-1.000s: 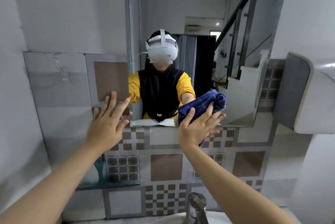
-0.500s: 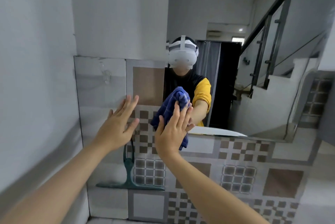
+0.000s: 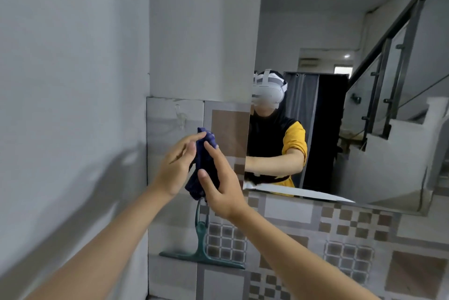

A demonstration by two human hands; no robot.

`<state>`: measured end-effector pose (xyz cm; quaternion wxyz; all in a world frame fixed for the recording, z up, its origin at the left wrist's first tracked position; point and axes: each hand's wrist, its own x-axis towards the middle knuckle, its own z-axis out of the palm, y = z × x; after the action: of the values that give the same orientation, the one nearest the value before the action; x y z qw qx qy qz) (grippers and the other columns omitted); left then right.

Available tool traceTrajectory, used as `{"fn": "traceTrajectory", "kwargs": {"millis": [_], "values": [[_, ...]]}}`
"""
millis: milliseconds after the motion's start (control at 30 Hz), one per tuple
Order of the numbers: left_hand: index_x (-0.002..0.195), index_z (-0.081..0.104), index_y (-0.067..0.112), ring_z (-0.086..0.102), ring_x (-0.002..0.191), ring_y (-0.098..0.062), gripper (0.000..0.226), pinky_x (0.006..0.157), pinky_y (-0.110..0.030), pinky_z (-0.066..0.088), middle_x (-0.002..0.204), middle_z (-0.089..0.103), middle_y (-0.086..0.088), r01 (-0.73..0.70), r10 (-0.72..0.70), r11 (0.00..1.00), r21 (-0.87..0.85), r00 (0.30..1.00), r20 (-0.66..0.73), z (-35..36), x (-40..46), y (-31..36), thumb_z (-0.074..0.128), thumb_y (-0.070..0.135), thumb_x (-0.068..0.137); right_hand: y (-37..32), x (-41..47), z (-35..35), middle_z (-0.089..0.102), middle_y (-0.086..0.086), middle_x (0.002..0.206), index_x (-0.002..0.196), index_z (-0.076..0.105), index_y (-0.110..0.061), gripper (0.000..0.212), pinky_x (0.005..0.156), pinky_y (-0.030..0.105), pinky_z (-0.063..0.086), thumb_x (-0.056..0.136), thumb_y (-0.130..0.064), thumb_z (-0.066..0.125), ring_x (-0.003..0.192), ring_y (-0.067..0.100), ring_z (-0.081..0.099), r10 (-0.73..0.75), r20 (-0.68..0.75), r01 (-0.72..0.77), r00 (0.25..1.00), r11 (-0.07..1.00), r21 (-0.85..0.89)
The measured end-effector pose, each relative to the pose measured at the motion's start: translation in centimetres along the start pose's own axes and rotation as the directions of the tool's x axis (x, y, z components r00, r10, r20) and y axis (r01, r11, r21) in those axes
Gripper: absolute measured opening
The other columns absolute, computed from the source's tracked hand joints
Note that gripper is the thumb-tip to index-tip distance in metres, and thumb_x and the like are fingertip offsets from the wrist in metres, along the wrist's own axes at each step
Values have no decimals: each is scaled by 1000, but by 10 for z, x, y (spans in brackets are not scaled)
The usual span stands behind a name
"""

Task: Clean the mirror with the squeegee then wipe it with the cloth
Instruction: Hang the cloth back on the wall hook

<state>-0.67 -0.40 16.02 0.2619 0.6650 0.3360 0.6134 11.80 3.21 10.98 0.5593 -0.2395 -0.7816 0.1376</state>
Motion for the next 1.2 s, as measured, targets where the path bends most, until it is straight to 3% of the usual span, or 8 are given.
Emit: {"fn": "traceTrajectory", "kwargs": {"millis": [100, 167, 233, 333, 567, 767, 933, 1200], "values": [[106, 61, 33, 60, 106, -23, 26, 96, -48, 47, 110, 65, -9, 6, -3, 999, 33, 997, -80, -11, -3, 5, 39, 22, 98, -20, 8, -2, 55, -3, 136, 139, 47, -14, 48, 105, 25, 41, 96, -35, 45, 125, 4, 50, 106, 36, -110, 994, 983, 147], [103, 63, 39, 60, 83, -25, 21, 84, -57, 49, 86, 65, -16, 18, -6, 996, 87, 990, -138, -18, -6, 4, 47, 29, 93, -30, 16, -4, 65, 2, 123, 131, 56, -12, 37, 96, 23, 48, 98, -25, 47, 113, 7, 60, 182, 5, -177, 983, 953, 244], [101, 63, 41, 57, 66, -18, 21, 73, -52, 53, 65, 61, -4, 39, -14, 989, 144, 985, -170, -24, -6, 3, 55, 26, 90, -38, 25, -6, 71, 5, 110, 122, 64, -9, 27, 88, 24, 53, 97, -15, 53, 102, 11, 66, 233, -39, -211, 972, 929, 305], [98, 63, 38, 69, 78, -11, 32, 80, -41, 57, 81, 73, 5, 63, -32, 987, 148, 979, -204, -31, -3, 3, 61, 8, 86, -44, 37, -8, 74, 4, 101, 111, 68, -12, 25, 81, 26, 58, 86, -13, 71, 93, 11, 70, 301, -61, -259, 952, 893, 368], [90, 65, 40, 67, 93, -11, 41, 90, -37, 53, 92, 69, 12, 14, 81, 954, 298, 949, -305, -55, 21, 14, 61, 1, 83, -50, 73, -18, 66, -5, 93, 101, 76, -16, 26, 83, 27, 54, 85, 2, 65, 89, 12, 64, 53, -4, -53, 999, 997, -51], [106, 69, 19, 63, 95, -14, 32, 82, -20, 48, 102, 67, 3, -13, 167, 883, 469, 943, -288, -70, 54, 37, 52, -1, 87, -56, 117, -20, 54, 7, 110, 122, 65, -12, 38, 69, 44, 55, 88, 0, 51, 87, 28, 59, -115, 111, 153, 987, 886, -437], [115, 65, 15, 58, 90, -10, 36, 82, -24, 46, 115, 66, -6, -16, 239, 741, 672, 941, -241, -77, 88, 50, 47, -2, 89, -61, 156, -12, 47, 7, 119, 130, 54, -11, 51, 74, 41, 55, 86, -33, 68, 94, 26, 59, -15, 92, 61, 996, 849, -524], [116, 64, 11, 54, 100, -11, 36, 87, -19, 38, 121, 64, -9, 12, 150, 721, 692, 973, -173, -89, 89, 23, 45, -4, 89, -35, 157, -1, 46, 11, 122, 133, 51, -17, 54, 85, 43, 53, 85, -33, 70, 99, 31, 59, 172, 191, -44, 966, 842, -537]]}}
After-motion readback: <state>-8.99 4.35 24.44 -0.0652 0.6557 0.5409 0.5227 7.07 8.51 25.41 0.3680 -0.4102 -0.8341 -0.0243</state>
